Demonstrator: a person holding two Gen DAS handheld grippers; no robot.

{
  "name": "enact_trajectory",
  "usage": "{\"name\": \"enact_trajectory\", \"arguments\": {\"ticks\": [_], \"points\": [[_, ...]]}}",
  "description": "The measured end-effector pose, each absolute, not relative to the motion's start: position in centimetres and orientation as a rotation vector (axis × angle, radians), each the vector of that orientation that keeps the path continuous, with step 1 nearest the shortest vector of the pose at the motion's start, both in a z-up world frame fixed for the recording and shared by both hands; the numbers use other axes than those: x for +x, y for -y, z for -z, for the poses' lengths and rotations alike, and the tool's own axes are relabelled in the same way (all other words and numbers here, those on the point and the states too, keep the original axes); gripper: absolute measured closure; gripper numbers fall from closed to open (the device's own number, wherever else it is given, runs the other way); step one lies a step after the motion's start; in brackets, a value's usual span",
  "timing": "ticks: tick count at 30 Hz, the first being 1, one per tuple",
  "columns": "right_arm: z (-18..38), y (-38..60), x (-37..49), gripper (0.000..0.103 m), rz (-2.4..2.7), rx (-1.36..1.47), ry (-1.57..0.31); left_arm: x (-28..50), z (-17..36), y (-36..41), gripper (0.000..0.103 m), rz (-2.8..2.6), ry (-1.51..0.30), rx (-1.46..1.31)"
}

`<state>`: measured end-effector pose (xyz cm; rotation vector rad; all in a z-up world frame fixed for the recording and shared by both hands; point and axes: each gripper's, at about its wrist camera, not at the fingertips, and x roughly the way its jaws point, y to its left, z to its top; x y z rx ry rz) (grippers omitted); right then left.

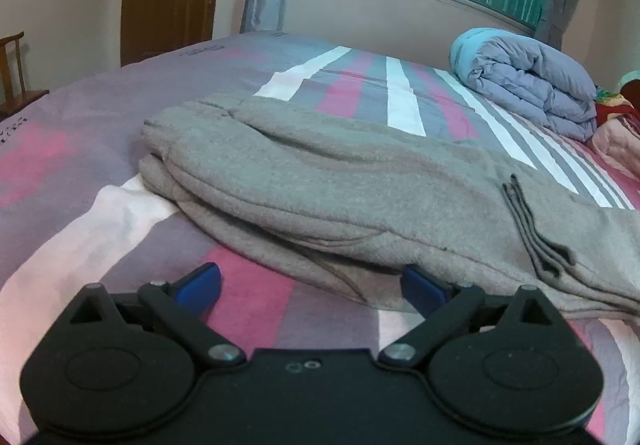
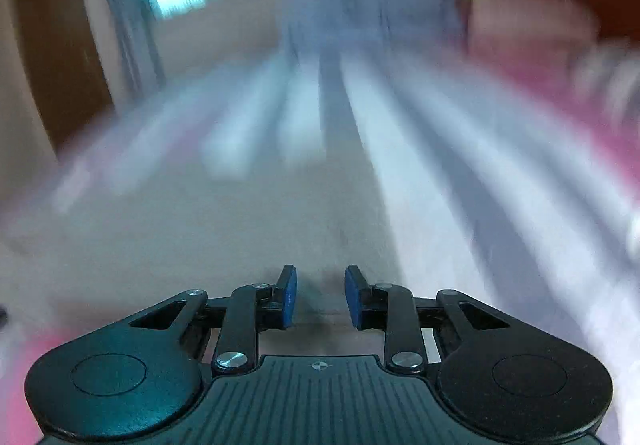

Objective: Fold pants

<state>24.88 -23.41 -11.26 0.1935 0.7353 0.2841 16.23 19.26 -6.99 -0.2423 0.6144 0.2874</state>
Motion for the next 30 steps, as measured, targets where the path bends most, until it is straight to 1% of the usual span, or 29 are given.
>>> {"name": "enact_trajectory", "arguments": {"ticks": [2, 5, 8, 10, 12, 13, 14, 15, 18, 20, 22, 26, 30], "points": [[10.2, 24.1, 25.3, 0.075, -0.297, 0.188, -0.681, 16.3, 6.9, -19.1, 0.011, -0.296, -0.613, -0.248], [7.7, 24.6, 26.6, 0.075, -0.290, 0.209, -0.552, 16.5, 6.9, -18.9, 0.011, -0.305, -0.617, -0.242], [6.2, 24.5, 30.9, 0.075, -0.264, 0.231, -0.520, 16.9, 7.0, -18.6, 0.011, -0.313, -0.624, -0.225], [6.9, 24.1, 33.5, 0.075, -0.250, 0.220, -0.557, 17.1, 7.0, -18.6, 0.010, -0.318, -0.626, -0.217], [9.2, 23.3, 36.8, 0.076, -0.245, 0.211, -0.686, 17.2, 7.1, -18.6, 0.009, -0.324, -0.628, -0.219], [10.1, 23.5, 37.4, 0.076, -0.245, 0.221, -0.714, 17.4, 7.1, -18.6, 0.009, -0.327, -0.629, -0.221], [10.1, 23.7, 37.5, 0.076, -0.246, 0.230, -0.703, 17.5, 7.2, -18.6, 0.009, -0.330, -0.631, -0.220], [9.6, 23.9, 37.2, 0.075, -0.244, 0.231, -0.694, 17.6, 7.2, -18.5, 0.008, -0.331, -0.630, -0.217], [7.9, 24.2, 33.9, 0.075, -0.317, 0.274, -0.537, 18.2, 7.5, -18.3, 0.007, -0.334, -0.633, -0.203], [8.4, 22.8, 33.0, 0.075, -0.370, 0.205, -0.546, 18.4, 7.6, -18.2, 0.007, -0.336, -0.637, -0.204], [10.4, 21.4, 33.7, 0.075, -0.360, 0.142, -0.659, 18.4, 7.6, -18.3, 0.007, -0.335, -0.638, -0.213], [7.6, 22.0, 30.8, 0.075, -0.381, 0.194, -0.547, 18.0, 7.6, -18.6, 0.007, -0.333, -0.633, -0.230], [7.0, 23.1, 25.3, 0.075, -0.405, 0.191, -0.485, 16.8, 7.1, -19.4, 0.007, -0.322, -0.603, -0.279]]}}
